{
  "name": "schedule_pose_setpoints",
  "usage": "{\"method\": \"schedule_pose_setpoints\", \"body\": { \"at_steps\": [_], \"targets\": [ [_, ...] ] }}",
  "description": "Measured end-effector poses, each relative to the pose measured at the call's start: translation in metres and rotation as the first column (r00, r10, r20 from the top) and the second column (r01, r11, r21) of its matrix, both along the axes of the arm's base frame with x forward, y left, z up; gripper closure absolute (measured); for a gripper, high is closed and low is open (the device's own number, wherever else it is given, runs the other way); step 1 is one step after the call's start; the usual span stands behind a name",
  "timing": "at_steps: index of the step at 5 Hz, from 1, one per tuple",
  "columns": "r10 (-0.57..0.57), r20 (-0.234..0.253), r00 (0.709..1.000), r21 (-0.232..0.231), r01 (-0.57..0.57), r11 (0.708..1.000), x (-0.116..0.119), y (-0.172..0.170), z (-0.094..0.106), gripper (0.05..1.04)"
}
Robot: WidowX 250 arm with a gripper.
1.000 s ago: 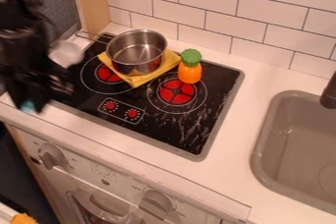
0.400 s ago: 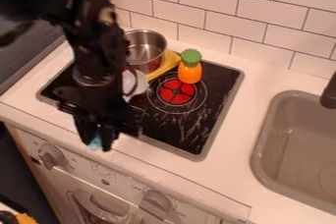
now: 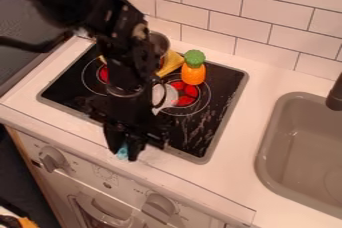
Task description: Move blue spoon to the bottom corner of the side of the right burner
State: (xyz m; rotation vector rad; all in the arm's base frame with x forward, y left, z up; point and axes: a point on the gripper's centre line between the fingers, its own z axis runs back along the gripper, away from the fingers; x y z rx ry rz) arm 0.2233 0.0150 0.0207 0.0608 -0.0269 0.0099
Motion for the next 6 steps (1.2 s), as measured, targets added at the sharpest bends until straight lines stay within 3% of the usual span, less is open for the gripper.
{"method": "schedule_pose_setpoints", "body": {
  "at_steps": [2,4,5,6],
  "targets": [
    [-0.062,-0.030,0.998,-0.041,0.061,0.997,0.016,-0.024,-0.013,0.756],
    [-0.054,-0.054,0.997,-0.031,0.052,0.998,0.023,-0.038,-0.014,0.756],
    [-0.016,-0.058,0.998,-0.027,0.014,1.000,0.022,-0.039,-0.014,0.669],
    [-0.013,-0.034,0.999,-0.005,0.013,1.000,0.018,-0.038,-0.005,0.362]
  ]
}}
